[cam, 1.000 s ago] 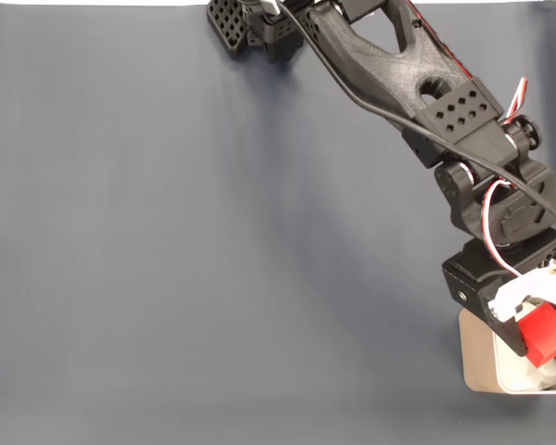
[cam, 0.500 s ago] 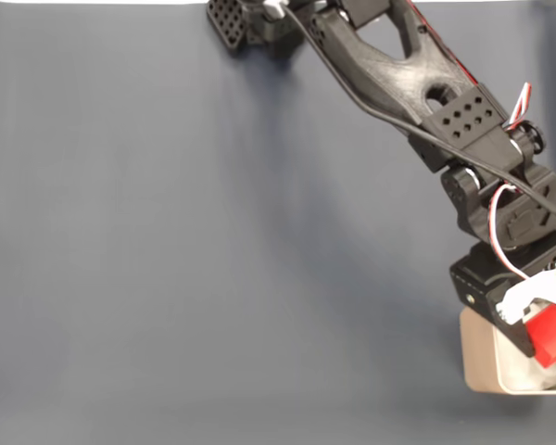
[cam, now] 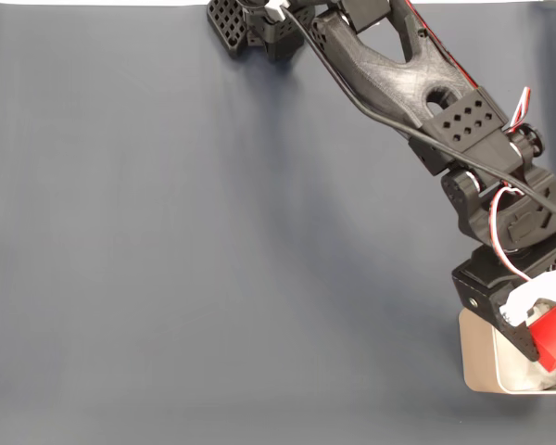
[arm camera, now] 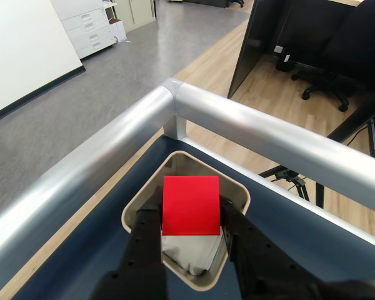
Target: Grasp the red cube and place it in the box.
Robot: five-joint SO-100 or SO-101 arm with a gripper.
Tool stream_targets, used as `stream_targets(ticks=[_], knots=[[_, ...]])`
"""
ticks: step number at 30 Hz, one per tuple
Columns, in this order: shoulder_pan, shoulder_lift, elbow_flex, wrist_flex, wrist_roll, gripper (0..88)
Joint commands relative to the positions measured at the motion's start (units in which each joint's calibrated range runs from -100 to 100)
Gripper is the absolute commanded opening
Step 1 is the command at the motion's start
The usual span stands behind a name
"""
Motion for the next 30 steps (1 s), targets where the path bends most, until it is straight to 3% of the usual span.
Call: stream_targets(ticks=[1,16,24,30], knots=[[0.2,-0.2,-3.7,-1.1,0.7,0.0],[0.5,-0.2,-3.8,-1.1,0.6,1.6],[0.6,-0.4,-3.9,-1.2,0.9,31.5],[0.7,-0.2,-5.4,-1.2,1.1,42.2]])
